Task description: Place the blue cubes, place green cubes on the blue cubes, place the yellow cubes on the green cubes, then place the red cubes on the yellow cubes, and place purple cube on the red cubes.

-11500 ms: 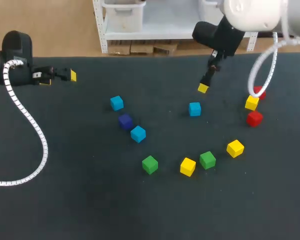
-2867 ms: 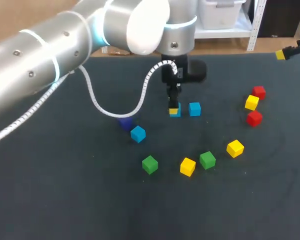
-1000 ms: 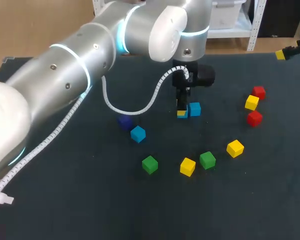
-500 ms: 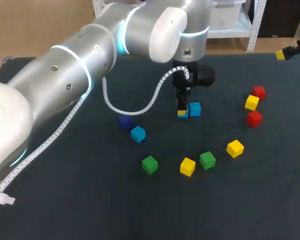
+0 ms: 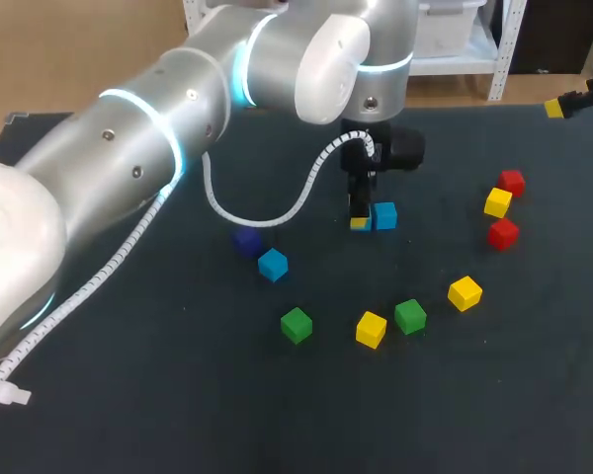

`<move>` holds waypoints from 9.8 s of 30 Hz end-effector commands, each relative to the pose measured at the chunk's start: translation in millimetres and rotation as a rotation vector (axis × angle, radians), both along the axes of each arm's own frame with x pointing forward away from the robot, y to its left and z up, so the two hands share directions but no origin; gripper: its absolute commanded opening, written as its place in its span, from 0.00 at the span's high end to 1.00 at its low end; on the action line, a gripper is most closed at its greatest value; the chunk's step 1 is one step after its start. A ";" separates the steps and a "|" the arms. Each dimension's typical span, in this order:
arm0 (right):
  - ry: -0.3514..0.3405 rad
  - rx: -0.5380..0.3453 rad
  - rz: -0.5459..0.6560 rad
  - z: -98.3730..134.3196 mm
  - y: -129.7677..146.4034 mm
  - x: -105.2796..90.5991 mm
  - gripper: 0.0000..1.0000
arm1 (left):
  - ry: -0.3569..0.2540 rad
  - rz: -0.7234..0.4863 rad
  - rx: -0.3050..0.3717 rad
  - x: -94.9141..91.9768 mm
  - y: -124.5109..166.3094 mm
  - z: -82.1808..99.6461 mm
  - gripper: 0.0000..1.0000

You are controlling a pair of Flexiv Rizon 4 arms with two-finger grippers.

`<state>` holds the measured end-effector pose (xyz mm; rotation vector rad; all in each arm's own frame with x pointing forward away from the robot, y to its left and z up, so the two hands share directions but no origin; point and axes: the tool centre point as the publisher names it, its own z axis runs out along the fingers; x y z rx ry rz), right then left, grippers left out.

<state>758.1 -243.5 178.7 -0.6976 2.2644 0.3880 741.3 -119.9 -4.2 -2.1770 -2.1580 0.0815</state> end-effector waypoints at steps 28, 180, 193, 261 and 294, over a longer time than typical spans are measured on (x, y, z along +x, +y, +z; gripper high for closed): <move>0.000 -0.002 -0.001 -0.1 0.2 0.2 0.00 | -0.056 -0.100 -0.077 -41.2 80.8 72.9 0.00; 0.000 -0.002 -0.001 -0.1 0.2 0.2 0.00 | 0.158 -0.016 0.107 -11.7 43.4 12.2 1.00; 0.000 -0.002 -0.001 -0.1 0.2 0.2 0.00 | 0.105 0.029 0.018 -15.4 43.3 12.5 1.00; 0.000 -0.002 -0.001 -0.1 0.2 0.2 0.00 | -0.020 -0.020 -0.010 -8.6 27.7 -0.1 1.00; 0.000 -0.002 -0.001 -0.1 0.2 0.2 0.00 | -0.024 -0.019 0.001 3.7 26.2 -7.8 1.00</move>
